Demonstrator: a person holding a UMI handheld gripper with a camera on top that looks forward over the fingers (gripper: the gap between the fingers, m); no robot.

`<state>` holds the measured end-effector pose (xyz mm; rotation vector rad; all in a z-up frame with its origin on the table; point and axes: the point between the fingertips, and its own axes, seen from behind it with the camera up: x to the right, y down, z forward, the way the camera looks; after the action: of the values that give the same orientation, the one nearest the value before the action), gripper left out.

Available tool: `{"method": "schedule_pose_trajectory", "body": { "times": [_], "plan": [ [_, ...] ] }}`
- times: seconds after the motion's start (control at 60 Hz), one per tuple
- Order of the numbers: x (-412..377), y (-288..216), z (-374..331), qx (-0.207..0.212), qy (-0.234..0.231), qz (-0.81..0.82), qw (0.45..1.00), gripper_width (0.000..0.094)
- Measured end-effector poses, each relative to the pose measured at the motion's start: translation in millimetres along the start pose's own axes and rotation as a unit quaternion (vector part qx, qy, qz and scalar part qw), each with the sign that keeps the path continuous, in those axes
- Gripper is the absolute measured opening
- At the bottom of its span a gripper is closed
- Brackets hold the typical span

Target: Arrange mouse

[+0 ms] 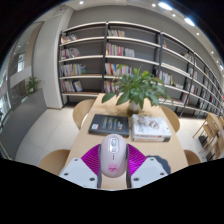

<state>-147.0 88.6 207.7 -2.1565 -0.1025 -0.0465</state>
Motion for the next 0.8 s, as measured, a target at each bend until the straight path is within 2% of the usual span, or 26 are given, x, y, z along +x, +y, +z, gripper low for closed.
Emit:
{"method": "schedule_pose_trajectory", "body": {
  "times": [0.133,0.217,0.233,0.25,0.3,0.317,0.4,0.483,0.567,0.717,0.733,0.8],
  "plan": [
    [103,-76,-10,0.064,0.042,-0.009,0.997,0.0333],
    [160,-77,2,0.066,0.055,-0.003,0.996,0.0332],
    [167,-59,-1,0.066,0.057,0.000,0.996,0.0332],
    [182,-66,5,0.058,0.058,0.003,0.997,0.0332],
    [208,-45,24,0.029,0.057,0.008,0.998,0.0332],
    [210,-21,31,0.019,0.058,0.008,0.998,0.0332],
    [232,36,64,-0.050,0.044,0.005,0.998,0.0333],
    [223,114,94,-0.101,0.029,0.013,0.994,0.0333],
    [220,154,110,-0.144,0.020,0.016,0.989,0.0332],
    [212,205,120,-0.183,0.007,0.024,0.983,0.0338],
    [212,200,123,-0.169,0.008,0.027,0.985,0.0338],
    [213,205,121,-0.169,0.007,0.032,0.985,0.0398]
  ]
}}
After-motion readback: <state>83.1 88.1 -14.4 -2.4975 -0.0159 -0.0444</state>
